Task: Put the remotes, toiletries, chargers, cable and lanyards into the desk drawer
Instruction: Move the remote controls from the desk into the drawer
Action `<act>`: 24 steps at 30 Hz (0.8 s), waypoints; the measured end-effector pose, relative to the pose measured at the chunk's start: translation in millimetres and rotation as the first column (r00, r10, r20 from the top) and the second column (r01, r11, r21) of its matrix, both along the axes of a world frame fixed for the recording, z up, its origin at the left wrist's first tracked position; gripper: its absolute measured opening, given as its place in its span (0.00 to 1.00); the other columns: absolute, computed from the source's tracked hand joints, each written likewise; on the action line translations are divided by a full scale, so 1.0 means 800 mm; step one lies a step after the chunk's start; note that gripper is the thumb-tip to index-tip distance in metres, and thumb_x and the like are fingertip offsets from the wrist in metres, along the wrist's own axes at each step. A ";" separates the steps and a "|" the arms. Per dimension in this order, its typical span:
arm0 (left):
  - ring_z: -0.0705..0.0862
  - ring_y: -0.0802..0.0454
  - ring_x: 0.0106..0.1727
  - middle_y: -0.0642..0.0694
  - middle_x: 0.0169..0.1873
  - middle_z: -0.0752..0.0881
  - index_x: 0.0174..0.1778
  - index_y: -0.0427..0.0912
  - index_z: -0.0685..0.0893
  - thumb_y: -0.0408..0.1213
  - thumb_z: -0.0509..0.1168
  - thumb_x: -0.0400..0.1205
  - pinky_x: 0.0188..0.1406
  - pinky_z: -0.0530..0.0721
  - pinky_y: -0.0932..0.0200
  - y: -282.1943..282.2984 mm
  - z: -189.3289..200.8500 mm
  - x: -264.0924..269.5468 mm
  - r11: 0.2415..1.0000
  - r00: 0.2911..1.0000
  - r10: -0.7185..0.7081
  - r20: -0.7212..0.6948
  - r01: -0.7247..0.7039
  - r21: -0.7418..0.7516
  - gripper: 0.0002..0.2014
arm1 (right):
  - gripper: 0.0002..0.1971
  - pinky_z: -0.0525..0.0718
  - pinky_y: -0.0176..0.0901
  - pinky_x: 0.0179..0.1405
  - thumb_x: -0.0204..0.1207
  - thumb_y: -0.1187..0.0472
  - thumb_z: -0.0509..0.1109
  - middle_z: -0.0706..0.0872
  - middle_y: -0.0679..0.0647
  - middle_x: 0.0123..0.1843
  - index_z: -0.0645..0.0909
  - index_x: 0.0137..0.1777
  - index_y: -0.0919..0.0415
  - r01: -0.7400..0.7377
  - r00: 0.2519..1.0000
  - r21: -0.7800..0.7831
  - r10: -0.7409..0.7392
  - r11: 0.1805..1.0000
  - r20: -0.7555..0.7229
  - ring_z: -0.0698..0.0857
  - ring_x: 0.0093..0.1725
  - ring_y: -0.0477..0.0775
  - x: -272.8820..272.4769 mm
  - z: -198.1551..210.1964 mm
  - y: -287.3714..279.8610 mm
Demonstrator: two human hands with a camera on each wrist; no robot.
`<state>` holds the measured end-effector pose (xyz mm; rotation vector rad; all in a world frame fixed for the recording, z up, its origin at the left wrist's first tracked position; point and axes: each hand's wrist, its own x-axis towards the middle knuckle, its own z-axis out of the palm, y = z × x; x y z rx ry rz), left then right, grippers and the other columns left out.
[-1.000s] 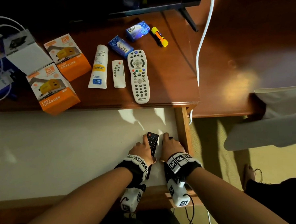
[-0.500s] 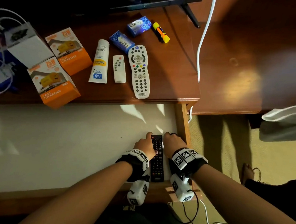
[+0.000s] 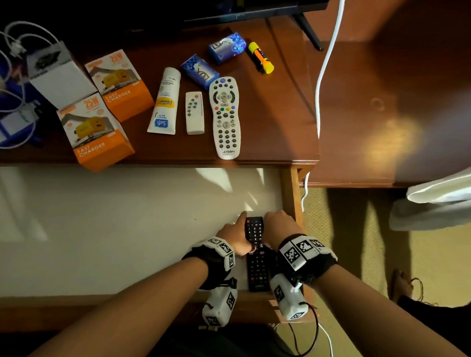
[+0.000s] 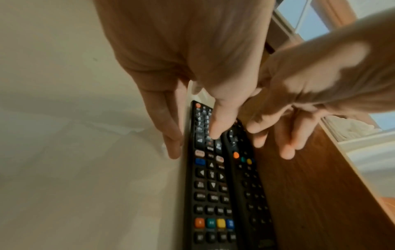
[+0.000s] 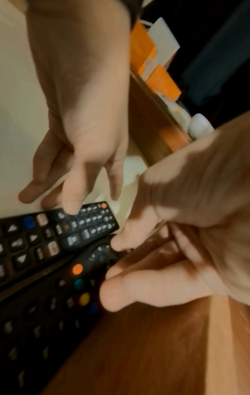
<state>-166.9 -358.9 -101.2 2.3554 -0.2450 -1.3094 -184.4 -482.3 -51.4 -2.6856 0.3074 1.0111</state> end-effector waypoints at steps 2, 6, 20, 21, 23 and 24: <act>0.87 0.40 0.53 0.37 0.54 0.87 0.82 0.50 0.51 0.44 0.67 0.76 0.57 0.84 0.49 0.003 0.009 0.004 1.000 0.999 -0.002 0.049 0.003 -0.008 0.41 | 0.08 0.83 0.48 0.45 0.74 0.66 0.63 0.84 0.61 0.52 0.80 0.52 0.65 0.076 0.994 0.022 -0.078 0.997 0.074 0.86 0.52 0.63 0.005 0.009 -0.006; 0.89 0.47 0.47 0.46 0.44 0.90 0.61 0.52 0.82 0.45 0.67 0.75 0.55 0.85 0.53 0.017 0.041 0.029 0.979 0.966 0.173 0.192 -0.147 -0.143 0.17 | 0.12 0.80 0.47 0.47 0.72 0.61 0.65 0.86 0.60 0.47 0.81 0.53 0.62 0.181 0.936 0.133 -0.212 0.975 0.281 0.84 0.51 0.64 0.023 0.025 -0.010; 0.70 0.46 0.73 0.49 0.74 0.70 0.74 0.48 0.73 0.34 0.61 0.82 0.70 0.74 0.48 0.061 0.144 0.195 0.950 0.638 0.311 0.705 -0.234 -0.207 0.22 | 0.30 0.67 0.59 0.71 0.78 0.49 0.64 0.58 0.66 0.79 0.62 0.79 0.50 0.094 0.758 0.308 -0.269 0.947 0.595 0.61 0.75 0.69 0.185 0.065 0.060; 0.67 0.46 0.75 0.49 0.76 0.66 0.76 0.49 0.70 0.35 0.60 0.83 0.71 0.72 0.47 0.060 0.141 0.199 0.962 0.650 0.265 0.712 -0.222 -0.156 0.24 | 0.30 0.66 0.60 0.71 0.78 0.48 0.64 0.56 0.66 0.81 0.62 0.79 0.49 0.094 0.778 0.272 -0.241 0.958 0.581 0.60 0.76 0.69 0.184 0.058 0.061; 0.62 0.45 0.78 0.49 0.80 0.61 0.79 0.51 0.65 0.37 0.58 0.84 0.73 0.70 0.46 0.056 0.135 0.204 0.977 0.672 0.188 0.716 -0.203 -0.066 0.25 | 0.29 0.66 0.60 0.71 0.79 0.48 0.62 0.58 0.66 0.80 0.62 0.80 0.48 0.088 0.780 0.222 -0.205 0.971 0.591 0.60 0.76 0.68 0.176 0.048 0.062; 0.60 0.44 0.79 0.48 0.81 0.59 0.80 0.52 0.64 0.38 0.57 0.85 0.74 0.69 0.45 0.054 0.132 0.204 0.981 0.687 0.157 0.710 -0.194 -0.030 0.25 | 0.29 0.68 0.59 0.70 0.79 0.49 0.62 0.61 0.66 0.79 0.62 0.80 0.49 0.077 0.767 0.202 -0.187 0.976 0.614 0.62 0.74 0.68 0.171 0.044 0.062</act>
